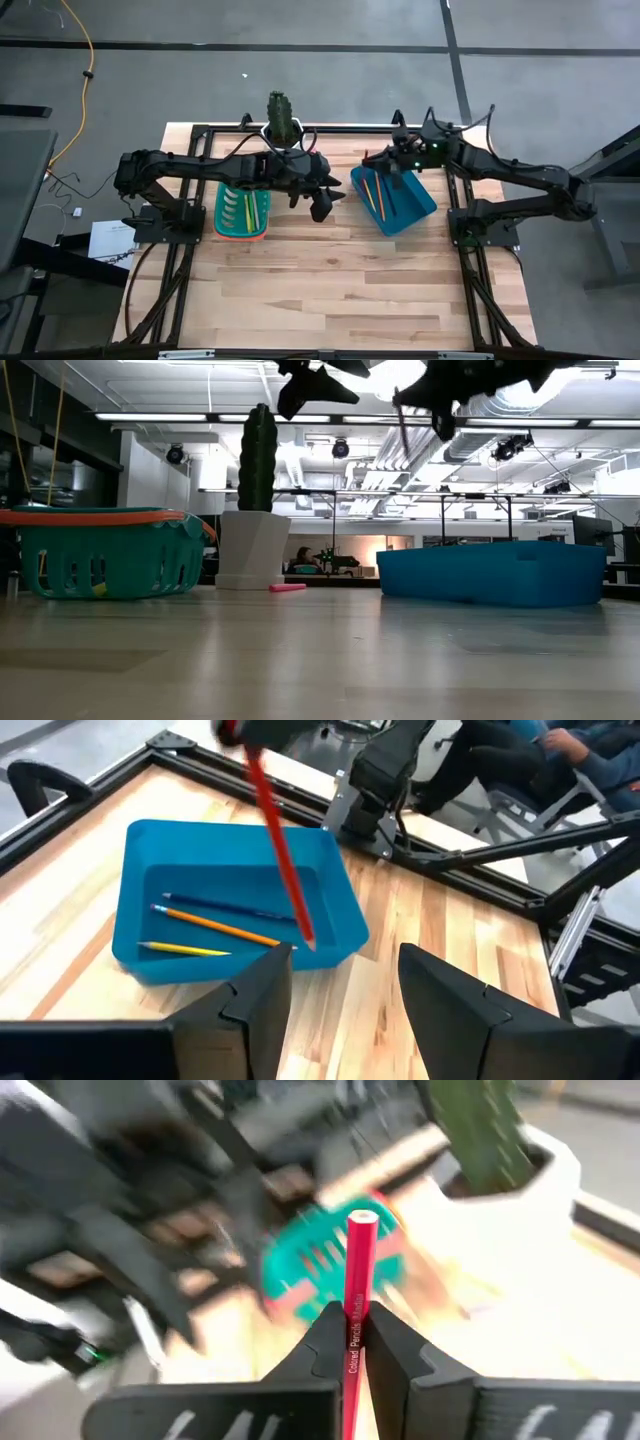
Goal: Sort pens & pencils
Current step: Put the red pencil into the blue bin
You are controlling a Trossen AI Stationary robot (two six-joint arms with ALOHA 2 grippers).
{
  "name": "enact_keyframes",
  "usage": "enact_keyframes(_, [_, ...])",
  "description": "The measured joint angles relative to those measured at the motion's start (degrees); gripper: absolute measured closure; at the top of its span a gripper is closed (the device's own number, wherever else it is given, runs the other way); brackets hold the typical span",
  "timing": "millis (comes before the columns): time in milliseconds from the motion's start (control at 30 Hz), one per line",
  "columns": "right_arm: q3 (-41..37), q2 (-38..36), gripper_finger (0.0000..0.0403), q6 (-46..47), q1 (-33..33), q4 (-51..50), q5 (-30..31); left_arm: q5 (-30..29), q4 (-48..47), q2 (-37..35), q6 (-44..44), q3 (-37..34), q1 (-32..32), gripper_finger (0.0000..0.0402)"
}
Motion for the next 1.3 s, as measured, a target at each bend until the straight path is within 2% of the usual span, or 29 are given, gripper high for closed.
enact_keyframes(267, [0.0,0.0,0.0398,-3.1,-5.8,-19.3,0.5,2.3,0.5,0.0,2.0,0.0,-0.6,0.0229])
enact_keyframes(467, [0.0,0.0,0.0398,-2.5,-8.0,-28.9,0.6,2.3,1.8,0.0,4.5,0.0,-2.9,0.0229])
enact_keyframes(633, [-0.2,0.0,0.0398,-0.6,-8.0,-35.6,3.7,2.3,2.2,0.0,4.9,0.0,-3.9,0.0229])
enact_keyframes(1000, [-6.7,0.4,0.0398,6.1,-8.0,-31.3,4.8,2.1,1.6,0.0,4.9,0.0,-6.1,0.0229])
enact_keyframes(1300, [-7.1,0.4,0.0395,7.8,-8.0,-27.2,5.8,2.1,-2.7,0.0,4.9,0.0,-6.9,0.0229])
